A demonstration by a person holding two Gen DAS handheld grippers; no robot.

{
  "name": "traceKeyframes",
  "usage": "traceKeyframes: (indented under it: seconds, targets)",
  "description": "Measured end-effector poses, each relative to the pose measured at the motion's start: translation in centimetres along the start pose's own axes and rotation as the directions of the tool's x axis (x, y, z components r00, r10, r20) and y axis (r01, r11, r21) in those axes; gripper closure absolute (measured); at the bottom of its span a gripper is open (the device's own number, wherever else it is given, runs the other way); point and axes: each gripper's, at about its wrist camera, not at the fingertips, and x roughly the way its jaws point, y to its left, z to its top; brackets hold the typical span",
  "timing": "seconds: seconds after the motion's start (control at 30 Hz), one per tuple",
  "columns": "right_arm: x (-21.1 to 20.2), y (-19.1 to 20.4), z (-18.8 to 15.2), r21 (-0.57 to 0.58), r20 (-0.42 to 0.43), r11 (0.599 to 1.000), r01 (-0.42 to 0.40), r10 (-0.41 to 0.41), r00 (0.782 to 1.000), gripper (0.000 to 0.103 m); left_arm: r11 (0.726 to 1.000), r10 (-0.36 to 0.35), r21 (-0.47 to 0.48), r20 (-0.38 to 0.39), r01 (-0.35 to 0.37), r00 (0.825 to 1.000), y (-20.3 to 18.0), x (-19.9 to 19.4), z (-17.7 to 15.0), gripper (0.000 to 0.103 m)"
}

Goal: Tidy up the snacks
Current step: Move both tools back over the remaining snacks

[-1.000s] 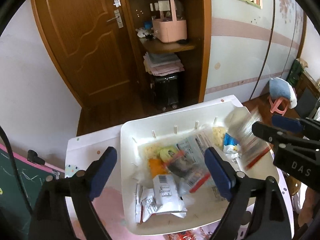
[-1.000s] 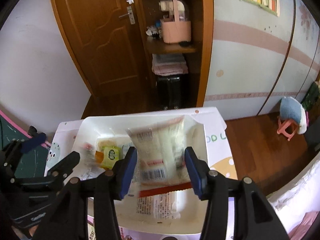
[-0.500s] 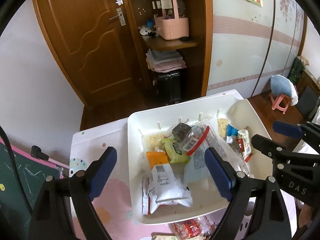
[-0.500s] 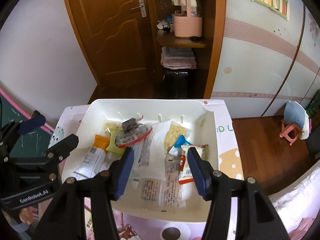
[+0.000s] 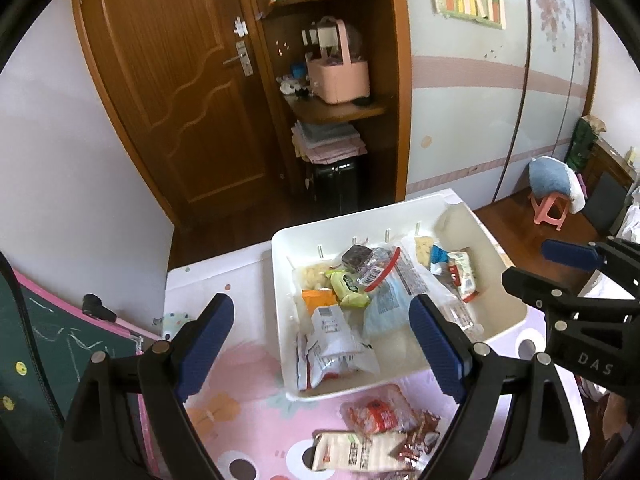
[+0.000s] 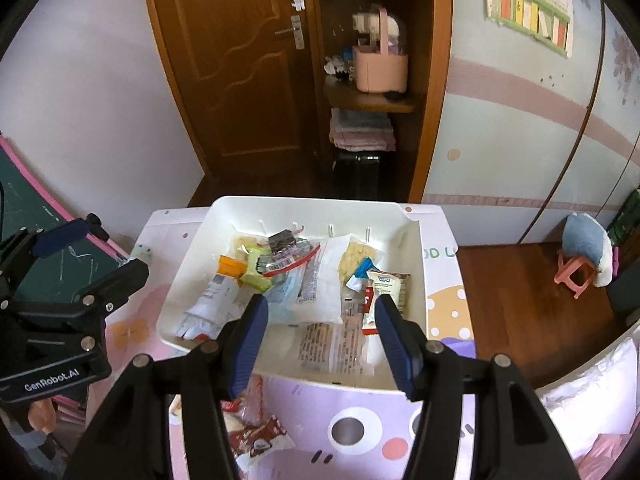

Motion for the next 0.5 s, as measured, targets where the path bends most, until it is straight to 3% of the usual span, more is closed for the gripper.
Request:
traceKeyframes:
  seconds: [0.2, 0.33, 0.5]
  targets:
    - [-4.6, 1.2, -1.5, -0.033, 0.045, 0.999, -0.006, 0.008, 0.999, 0.047, 1.0, -0.014, 0.012, 0.047, 0.014, 0.999, -0.4, -4.9, -1.8, 0.012]
    - [-6.8, 2.0, -3.3, -0.053, 0.072, 0.999, 0.006, -0.002, 0.997, 0.041, 0.999, -0.039, 0.013, 0.064, 0.038, 0.997, -0.9, -7.4, -3.7, 0.01]
    - [-7.4, 2.3, -6.4, -0.055, 0.067, 0.998, -0.018, 0.022, 0.998, 0.04, 0.997, -0.082, 0.0, 0.062, 0.082, 0.995, -1.9, -8.7, -7.5, 0.008]
